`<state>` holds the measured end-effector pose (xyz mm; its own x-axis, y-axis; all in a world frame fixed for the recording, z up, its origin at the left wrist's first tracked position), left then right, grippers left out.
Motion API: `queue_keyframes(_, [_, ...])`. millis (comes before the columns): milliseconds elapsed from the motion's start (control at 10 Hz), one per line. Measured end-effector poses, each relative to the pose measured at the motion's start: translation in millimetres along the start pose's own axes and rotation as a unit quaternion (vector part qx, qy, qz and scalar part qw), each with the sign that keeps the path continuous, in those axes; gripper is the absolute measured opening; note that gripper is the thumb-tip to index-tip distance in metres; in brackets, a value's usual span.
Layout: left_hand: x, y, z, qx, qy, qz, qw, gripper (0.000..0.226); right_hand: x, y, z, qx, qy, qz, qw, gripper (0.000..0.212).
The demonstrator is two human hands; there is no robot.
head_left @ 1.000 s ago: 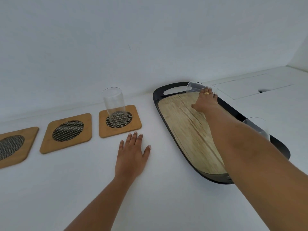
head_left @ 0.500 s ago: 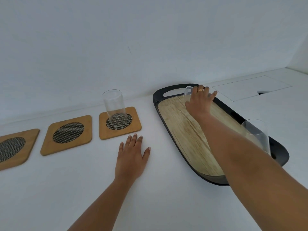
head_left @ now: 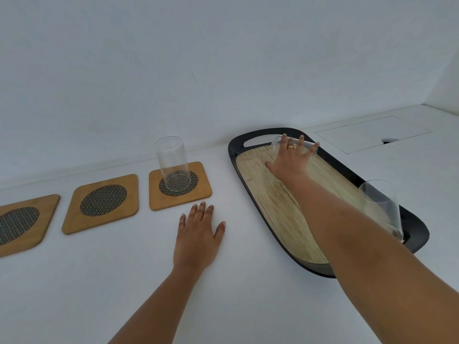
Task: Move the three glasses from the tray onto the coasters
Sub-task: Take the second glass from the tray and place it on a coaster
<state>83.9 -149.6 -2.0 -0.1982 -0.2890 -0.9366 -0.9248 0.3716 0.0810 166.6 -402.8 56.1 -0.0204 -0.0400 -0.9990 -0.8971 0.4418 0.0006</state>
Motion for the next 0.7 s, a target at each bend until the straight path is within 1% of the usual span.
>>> queue_keyframes(100, [0,0,0,0.000,0.000,0.000,1.000,0.058,-14,6,2,-0.015,-0.020,-0.088,0.996,0.070])
queue_keyframes(200, [0,0,0,0.000,-0.002,-0.001,1.000,0.058,-21,9,3,-0.025,-0.022,-0.136,0.990,0.064])
queue_keyframes(300, [0,0,0,0.000,0.001,-0.002,1.000,0.058,-17,13,3,-0.020,-0.016,-0.137,0.990,0.068])
queue_keyframes(400, [0,0,0,0.001,0.005,0.000,1.000,0.058,-12,14,4,-0.020,-0.014,-0.086,0.996,0.080])
queue_keyframes(500, [1,1,0,0.002,0.007,0.003,1.000,0.058,-5,16,4,-0.018,-0.016,-0.035,0.999,0.088])
queue_keyframes(600, [0,2,0,0.002,0.006,0.002,1.000,0.057,-1,22,4,-0.014,-0.013,0.015,1.000,0.084])
queue_keyframes(700, [-1,3,-1,0.003,0.007,-0.002,1.000,0.056,0,32,5,-0.012,-0.003,0.040,0.999,0.076])
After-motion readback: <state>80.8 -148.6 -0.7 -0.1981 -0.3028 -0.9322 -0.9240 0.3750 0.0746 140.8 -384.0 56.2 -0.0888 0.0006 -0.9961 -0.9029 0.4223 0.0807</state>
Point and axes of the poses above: each hand's wrist, its own y-axis away from the middle knuckle, its own x-axis out of the palm, z = x × y, the point moved 3 cm from there along -y, towards the middle knuckle, and after that the axes turned 11 degrees about z, right-handed, at the moved point
